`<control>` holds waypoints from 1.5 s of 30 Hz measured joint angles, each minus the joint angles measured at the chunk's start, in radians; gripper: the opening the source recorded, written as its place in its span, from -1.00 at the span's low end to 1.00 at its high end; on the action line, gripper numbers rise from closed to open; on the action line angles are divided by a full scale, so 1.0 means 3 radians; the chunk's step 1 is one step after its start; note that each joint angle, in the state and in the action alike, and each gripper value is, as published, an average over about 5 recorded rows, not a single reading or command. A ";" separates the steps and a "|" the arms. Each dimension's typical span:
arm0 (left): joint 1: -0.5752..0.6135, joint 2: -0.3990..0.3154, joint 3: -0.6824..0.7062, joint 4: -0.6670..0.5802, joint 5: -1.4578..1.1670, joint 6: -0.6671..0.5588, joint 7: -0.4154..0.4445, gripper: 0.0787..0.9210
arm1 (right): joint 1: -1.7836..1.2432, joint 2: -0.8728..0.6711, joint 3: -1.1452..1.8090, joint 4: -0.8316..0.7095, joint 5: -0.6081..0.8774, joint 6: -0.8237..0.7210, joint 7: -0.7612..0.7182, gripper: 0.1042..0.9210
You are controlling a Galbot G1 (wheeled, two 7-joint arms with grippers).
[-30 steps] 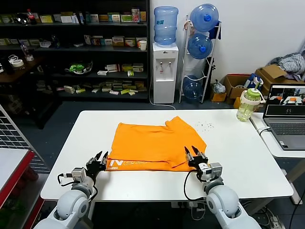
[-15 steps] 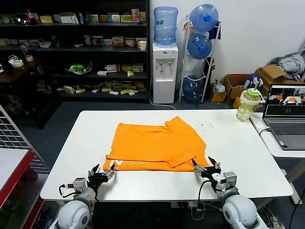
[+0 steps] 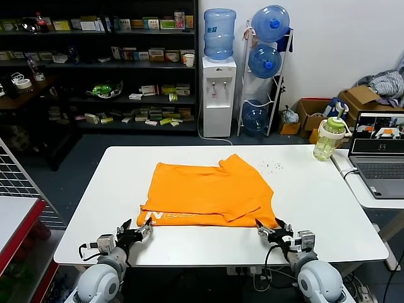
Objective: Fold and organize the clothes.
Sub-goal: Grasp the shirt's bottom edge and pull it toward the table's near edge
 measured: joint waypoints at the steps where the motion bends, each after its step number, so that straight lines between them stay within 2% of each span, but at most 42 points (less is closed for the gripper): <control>1: -0.0001 -0.0003 0.0004 0.0002 0.0000 0.0000 -0.0004 0.47 | -0.0005 -0.0003 0.0004 0.0001 0.0006 -0.0005 0.0003 0.24; 15: 0.0059 0.0001 0.0020 -0.0112 -0.0018 0.0007 -0.0086 -0.48 | -0.0065 -0.0034 0.0055 0.0032 0.0071 -0.0001 0.0036 -0.76; 18: 0.0075 0.0015 0.0010 -0.0149 -0.0024 0.0007 -0.0107 -0.68 | -0.0092 -0.0056 0.0075 0.0072 0.0092 0.0004 0.0056 -0.92; 24: 0.0125 0.0067 -0.0030 -0.0265 -0.0058 0.0010 -0.0159 -0.97 | -0.0174 -0.0116 0.0131 0.0218 0.0170 0.0020 0.0110 -0.95; 35: 0.0346 0.0245 -0.0135 -0.0651 -0.0172 0.0019 -0.0261 -0.97 | -0.0524 -0.0258 0.0302 0.0609 0.0264 0.0043 0.0150 -0.95; 45: 0.0882 0.0405 -0.0193 -0.1049 -0.0180 0.0022 -0.0369 -0.97 | -0.1114 -0.0368 0.0446 0.0907 0.0229 0.0093 0.0178 -0.95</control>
